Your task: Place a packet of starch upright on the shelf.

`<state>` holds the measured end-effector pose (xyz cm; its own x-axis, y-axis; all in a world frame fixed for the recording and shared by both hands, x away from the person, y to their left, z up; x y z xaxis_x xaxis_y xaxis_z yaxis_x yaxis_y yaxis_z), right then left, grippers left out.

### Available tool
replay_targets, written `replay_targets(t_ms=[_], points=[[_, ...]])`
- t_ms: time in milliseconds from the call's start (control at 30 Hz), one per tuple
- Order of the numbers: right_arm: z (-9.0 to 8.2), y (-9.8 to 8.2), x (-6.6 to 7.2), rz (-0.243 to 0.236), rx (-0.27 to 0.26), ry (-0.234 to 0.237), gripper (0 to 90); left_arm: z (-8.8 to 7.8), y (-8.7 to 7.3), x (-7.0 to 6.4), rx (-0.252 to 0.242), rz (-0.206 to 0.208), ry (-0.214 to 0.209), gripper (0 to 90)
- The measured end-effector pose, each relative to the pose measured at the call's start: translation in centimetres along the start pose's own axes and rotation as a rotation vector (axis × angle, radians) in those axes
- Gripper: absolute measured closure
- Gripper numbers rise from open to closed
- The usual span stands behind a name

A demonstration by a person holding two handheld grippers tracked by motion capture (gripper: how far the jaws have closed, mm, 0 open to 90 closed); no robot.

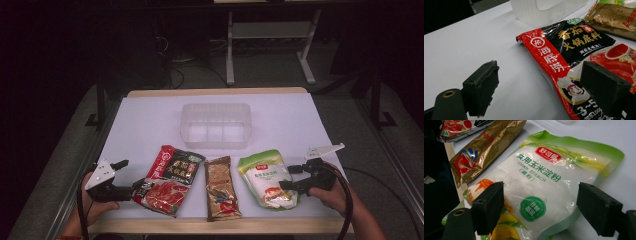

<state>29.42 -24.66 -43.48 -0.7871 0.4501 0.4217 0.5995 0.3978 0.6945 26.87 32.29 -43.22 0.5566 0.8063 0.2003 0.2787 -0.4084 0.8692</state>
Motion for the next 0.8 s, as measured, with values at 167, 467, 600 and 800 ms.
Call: replay_targets(t_ms=[167, 467, 600, 800], points=[[0.5, -0.2, -0.3, 0.051, 0.018, 0.006, 14.2, 0.0, 0.2, -0.2, -0.003, 0.009, -0.004, 15.0], [3.5, -0.2, -0.6, 0.118, 0.096, 0.162, 2.3, 0.3, 0.4, -0.4, 0.003, 0.023, -0.017, 15.0], [4.8, 0.2, 0.2, 0.092, 0.124, 0.275, 17.8, 0.3, 0.3, -0.3, 0.006, 0.018, -0.018, 15.0], [4.7, 0.7, 0.9, 0.053, 0.119, 0.293, 32.4, 0.2, 0.3, -0.3, 0.004, 0.016, -0.018, 15.1]])
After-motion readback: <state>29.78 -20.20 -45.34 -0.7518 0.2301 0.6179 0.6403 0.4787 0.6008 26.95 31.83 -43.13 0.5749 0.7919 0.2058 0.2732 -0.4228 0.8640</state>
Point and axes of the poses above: each handheld gripper's, and its own axes: z roughly forward along the jaws, y roughly out of its top, x roughly to its left, the point moved 2 cm from there along z, roughly forward along the jaws, and after that the axes turned 10 degrees about y, right-handed, at the moved point
